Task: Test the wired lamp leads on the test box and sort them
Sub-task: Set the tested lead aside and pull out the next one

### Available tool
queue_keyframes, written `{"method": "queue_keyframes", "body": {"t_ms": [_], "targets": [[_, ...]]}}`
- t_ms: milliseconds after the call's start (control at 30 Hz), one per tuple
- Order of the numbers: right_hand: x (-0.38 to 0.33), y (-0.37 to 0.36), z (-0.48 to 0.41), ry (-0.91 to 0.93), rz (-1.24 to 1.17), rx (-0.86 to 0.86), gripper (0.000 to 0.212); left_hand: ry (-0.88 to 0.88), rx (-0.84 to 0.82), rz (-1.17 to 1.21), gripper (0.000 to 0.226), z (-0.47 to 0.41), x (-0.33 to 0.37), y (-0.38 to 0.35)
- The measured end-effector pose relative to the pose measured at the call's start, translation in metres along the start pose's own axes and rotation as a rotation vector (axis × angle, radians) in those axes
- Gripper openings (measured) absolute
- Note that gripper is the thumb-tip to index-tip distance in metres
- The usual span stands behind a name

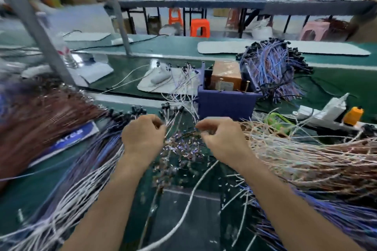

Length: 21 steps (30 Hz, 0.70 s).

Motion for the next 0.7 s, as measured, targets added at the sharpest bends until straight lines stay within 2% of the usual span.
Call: {"method": "queue_keyframes", "body": {"t_ms": [33, 200, 267, 367, 433, 500, 600, 700], "targets": [[-0.005, -0.011, -0.007, 0.003, -0.016, -0.019, 0.025, -0.004, 0.015, 0.022, 0.006, -0.003, -0.012, 0.007], [-0.028, -0.060, -0.040, -0.002, -0.038, -0.136, 0.027, 0.156, 0.184, 0.030, 0.036, -0.022, -0.076, 0.038], [-0.039, -0.077, -0.050, -0.013, -0.037, -0.174, 0.030, 0.165, 0.141, 0.018, 0.038, -0.029, -0.096, 0.041], [-0.060, -0.103, -0.064, 0.008, -0.031, -0.206, 0.034, 0.177, -0.106, -0.037, 0.036, -0.035, -0.118, 0.033], [-0.078, -0.118, -0.071, 0.052, -0.016, -0.201, 0.035, 0.149, -0.188, -0.024, 0.036, -0.036, -0.124, 0.027], [-0.096, -0.134, -0.076, 0.138, 0.011, -0.217, 0.039, 0.148, -0.165, 0.058, 0.030, -0.038, -0.126, 0.025], [-0.113, -0.160, -0.078, 0.263, 0.146, -0.347, 0.046, 0.201, -0.077, 0.206, 0.021, -0.042, -0.130, 0.026], [-0.111, -0.169, -0.078, 0.339, 0.363, -0.308, 0.026, 0.193, -0.020, 0.109, 0.023, -0.043, -0.131, 0.025]]}}
Point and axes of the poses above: each hand's wrist, its own z-axis away from the middle knuckle, its own y-axis out of the back of the hand, x = y × z, the point moved 4 cm from there along -z, towards the middle knuckle, and after that the axes turned 6 degrees about y, right-handed, at the moved point
